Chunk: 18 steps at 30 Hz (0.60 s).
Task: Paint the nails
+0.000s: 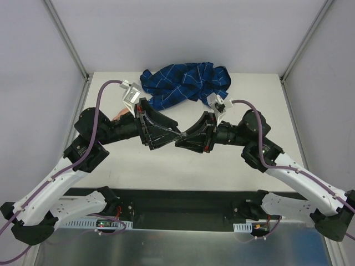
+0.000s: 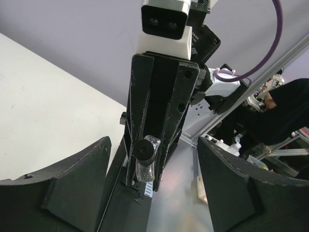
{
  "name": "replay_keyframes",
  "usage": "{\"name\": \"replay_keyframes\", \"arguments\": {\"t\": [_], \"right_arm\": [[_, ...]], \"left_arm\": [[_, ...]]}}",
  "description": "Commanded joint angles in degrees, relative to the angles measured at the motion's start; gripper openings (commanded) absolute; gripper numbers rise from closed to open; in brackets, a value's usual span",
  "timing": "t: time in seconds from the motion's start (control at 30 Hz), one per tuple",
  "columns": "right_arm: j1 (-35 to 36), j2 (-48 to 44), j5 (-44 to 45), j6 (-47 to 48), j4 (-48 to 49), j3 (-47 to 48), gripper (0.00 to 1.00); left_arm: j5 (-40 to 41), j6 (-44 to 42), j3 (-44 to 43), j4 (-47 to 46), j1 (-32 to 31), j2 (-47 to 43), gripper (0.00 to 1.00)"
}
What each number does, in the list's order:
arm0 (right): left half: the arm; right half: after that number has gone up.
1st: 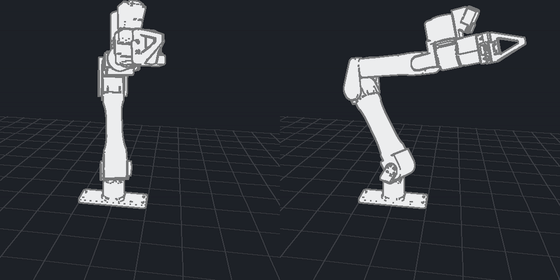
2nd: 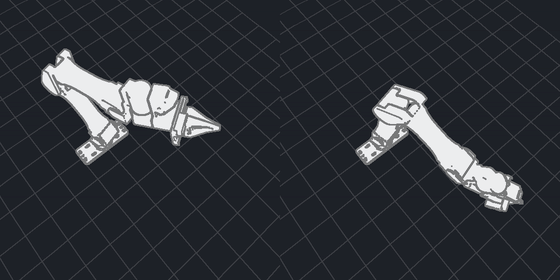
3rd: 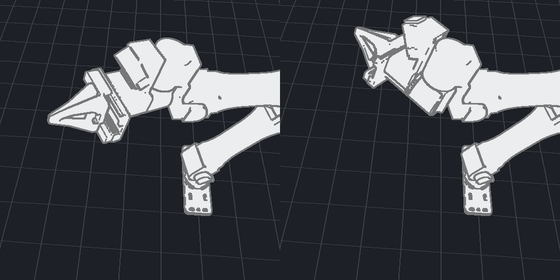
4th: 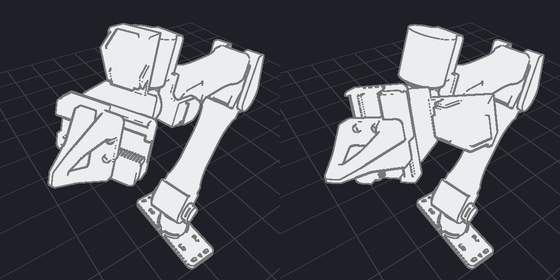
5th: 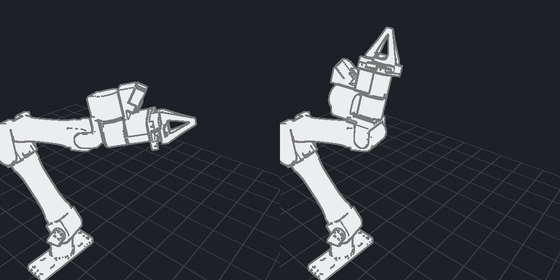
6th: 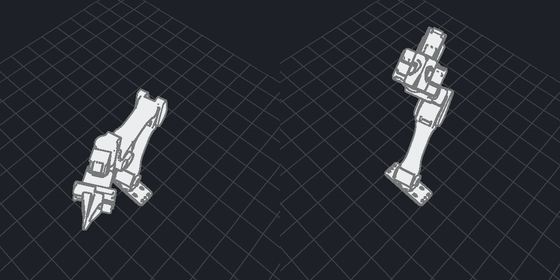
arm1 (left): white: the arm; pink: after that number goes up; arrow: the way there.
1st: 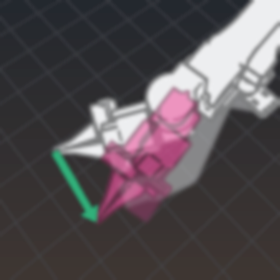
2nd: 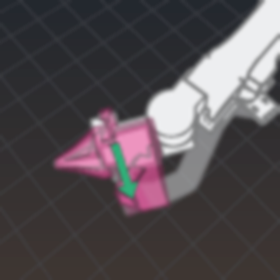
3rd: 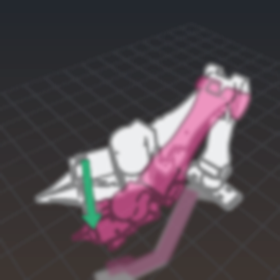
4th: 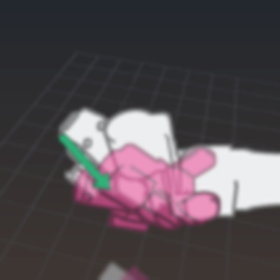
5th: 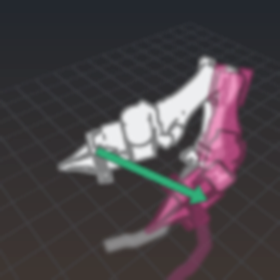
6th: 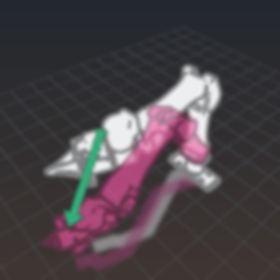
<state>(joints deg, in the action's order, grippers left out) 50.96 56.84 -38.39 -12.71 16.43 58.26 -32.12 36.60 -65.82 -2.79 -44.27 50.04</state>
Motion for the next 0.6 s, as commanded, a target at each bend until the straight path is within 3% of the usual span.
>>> {"name": "replay_keyframes", "arguments": {"t": [0.0,0.1,0.13,0.2,0.23,0.3,0.33,0.37,0.4,0.43,0.47,0.5,0.57], "right_arm": [[-0.25,-0.15,-0.29,-1.0,5.46,0.28,0.0],[-0.25,-0.85,3.3,0.49,4.06,-0.16,0.0],[-0.25,-0.94,4.28,0.84,3.53,-0.08,0.0],[0.02,-1.55,8.84,3.47,-0.31,0.62,0.0],[1.67,-1.64,11.64,5.48,-2.95,1.24,0.0],[5.62,-1.64,27.33,15.53,-13.45,4.91,0.0],[13.04,-1.21,36.02,19.79,-16.13,6.67,0.0],[18.42,-0.33,61.51,24.61,-19.64,8.34,0.0],[24.22,4.55,77.69,36.24,-20.72,12.28,0.0],[32.63,7.99,92.12,42.62,-18.73,14.23,0.0],[34.54,12.46,108.97,51.73,-8.36,15.64,0.0],[35.69,17.64,112.36,67.57,-0.07,15.22,0.0],[38.33,19.53,111.62,77.02,16.19,13.38,0.0]], "left_arm": [[-2.25,-0.48,-0.89,-4.33,0.06,0.49,0.68],[-2.42,-0.65,-1.41,-4.07,0.06,1.2,0.47],[-2.25,-0.57,-2.02,-3.55,0.06,1.63,0.21],[-0.24,-0.21,-3.08,-0.49,0.06,2.95,0.0],[0.82,-0.13,-4.22,0.67,0.06,3.91,0.0],[5.45,0.22,-5.19,4.69,0.06,4.62,0.0],[7.23,0.84,-5.8,5.68,0.06,4.97,0.0],[9.59,1.36,-5.9,6.73,0.06,5.15,0.0],[13.71,2.07,-5.9,8.22,0.06,5.24,0.0],[15.92,3.9,-5.9,9.02,-0.02,5.5,0.0],[17.95,4.79,-6.16,10.16,-0.03,5.77,0.0],[21.19,5.49,-7.2,11.47,-0.03,6.29,0.0],[22.8,7.17,-8.53,15.17,-0.03,7.96,0.0]]}}
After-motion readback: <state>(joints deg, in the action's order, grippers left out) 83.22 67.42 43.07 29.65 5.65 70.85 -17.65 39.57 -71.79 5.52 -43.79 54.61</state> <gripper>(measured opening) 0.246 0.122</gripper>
